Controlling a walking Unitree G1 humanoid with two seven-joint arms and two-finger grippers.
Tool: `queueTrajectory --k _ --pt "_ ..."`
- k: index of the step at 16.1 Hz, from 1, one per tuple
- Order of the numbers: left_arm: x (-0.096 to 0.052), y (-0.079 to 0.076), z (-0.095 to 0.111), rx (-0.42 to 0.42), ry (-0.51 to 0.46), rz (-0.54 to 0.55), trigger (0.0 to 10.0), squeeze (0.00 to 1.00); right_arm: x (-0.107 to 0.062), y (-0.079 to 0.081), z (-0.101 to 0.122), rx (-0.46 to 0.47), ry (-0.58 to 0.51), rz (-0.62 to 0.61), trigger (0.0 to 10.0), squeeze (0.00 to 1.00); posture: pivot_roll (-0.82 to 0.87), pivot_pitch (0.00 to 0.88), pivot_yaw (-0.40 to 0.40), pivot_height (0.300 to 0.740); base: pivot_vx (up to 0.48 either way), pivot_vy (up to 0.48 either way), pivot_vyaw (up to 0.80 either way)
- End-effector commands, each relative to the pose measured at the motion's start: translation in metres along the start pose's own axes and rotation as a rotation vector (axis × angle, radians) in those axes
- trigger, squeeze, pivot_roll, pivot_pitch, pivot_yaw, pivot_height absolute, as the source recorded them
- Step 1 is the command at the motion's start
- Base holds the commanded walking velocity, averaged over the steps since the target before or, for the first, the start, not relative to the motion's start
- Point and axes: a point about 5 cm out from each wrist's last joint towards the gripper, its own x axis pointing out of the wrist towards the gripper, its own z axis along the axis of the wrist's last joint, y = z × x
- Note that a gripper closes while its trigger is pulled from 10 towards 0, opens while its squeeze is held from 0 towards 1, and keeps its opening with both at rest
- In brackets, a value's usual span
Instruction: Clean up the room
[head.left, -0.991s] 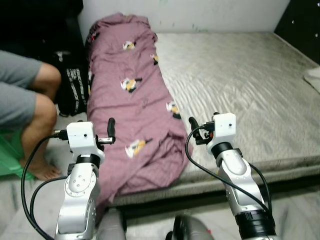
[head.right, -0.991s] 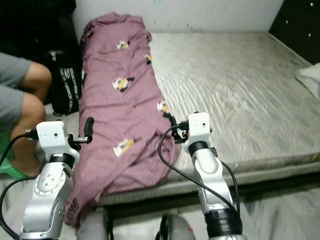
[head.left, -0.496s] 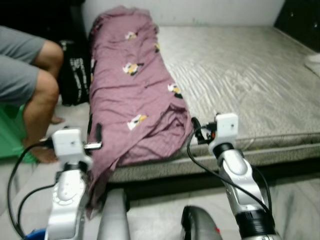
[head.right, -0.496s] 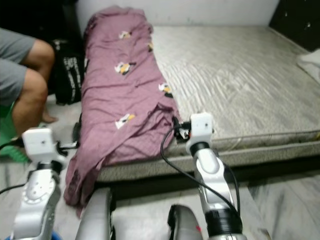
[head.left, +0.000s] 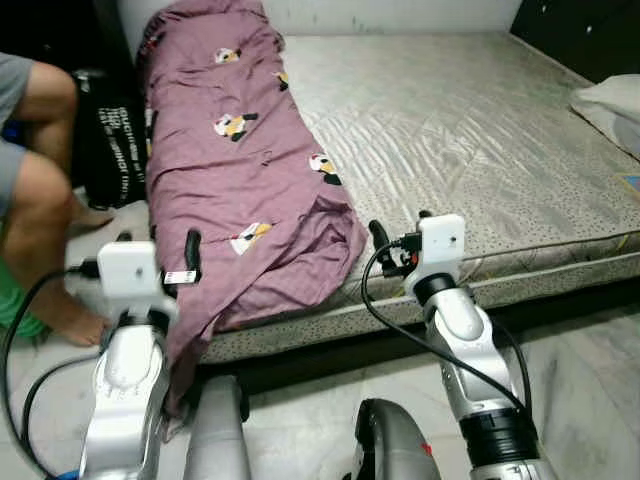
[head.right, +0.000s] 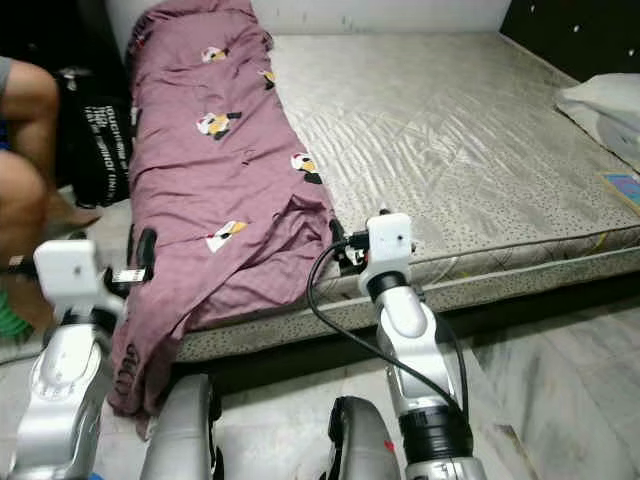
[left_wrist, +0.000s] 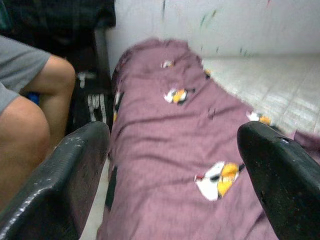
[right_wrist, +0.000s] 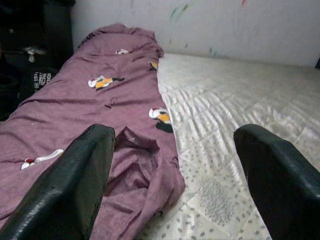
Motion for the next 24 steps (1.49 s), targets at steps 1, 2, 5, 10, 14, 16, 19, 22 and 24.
queueTrajectory --k 1,2,5,10,14,16,19,22,24 --pt "-0.004 0.002 -0.001 -0.008 0.017 0.007 10.0 0.0 -0.001 0.001 0.004 0.009 -0.009 0.009 10.0 0.0 0.05 0.073 -0.072 0.617 0.0 0.0 0.0" --pt "-0.008 0.001 -0.004 -0.009 0.037 -0.002 10.0 0.0 -0.004 0.003 0.002 0.005 -0.001 0.027 10.0 0.0 0.06 0.079 -0.082 0.603 0.0 0.0 0.0" --pt "-0.008 0.006 -0.014 0.004 0.069 0.032 10.0 0.0 -0.01 0.006 -0.007 0.002 0.025 0.034 10.0 0.0 0.05 0.075 -0.073 0.578 0.0 0.0 0.0" --pt "-0.008 0.006 -0.017 -0.012 0.102 0.015 10.0 0.0 -0.015 0.007 -0.012 0.019 0.063 0.042 10.0 0.0 0.04 0.103 -0.061 0.543 0.0 0.0 0.0" --pt "-0.004 0.006 -0.012 -0.015 0.078 0.003 10.0 0.0 -0.011 0.012 -0.011 0.008 0.055 0.076 10.0 0.0 0.07 0.115 -0.074 0.543 0.069 0.0 0.0" --pt "-0.005 0.008 -0.011 -0.017 0.076 0.005 10.0 0.0 -0.009 0.014 -0.01 -0.005 0.055 0.091 10.0 0.0 0.07 0.114 -0.081 0.543 0.352 0.0 0.8" --pt "-0.008 0.003 -0.01 -0.027 0.074 -0.009 10.0 0.0 -0.007 0.013 -0.011 0.007 0.063 0.088 10.0 0.0 0.07 0.109 -0.08 0.543 0.426 0.0 0.27" --pt "-0.006 0.003 -0.009 -0.029 0.073 -0.012 10.0 0.0 -0.007 0.012 -0.013 0.011 0.071 0.084 10.0 0.0 0.08 0.104 -0.08 0.543 0.441 0.0 0.0" --pt "-0.005 0.004 -0.009 -0.029 0.074 -0.012 10.0 0.0 -0.007 0.011 -0.013 0.014 0.074 0.08 10.0 0.0 0.08 0.105 -0.079 0.543 0.444 0.0 0.0"
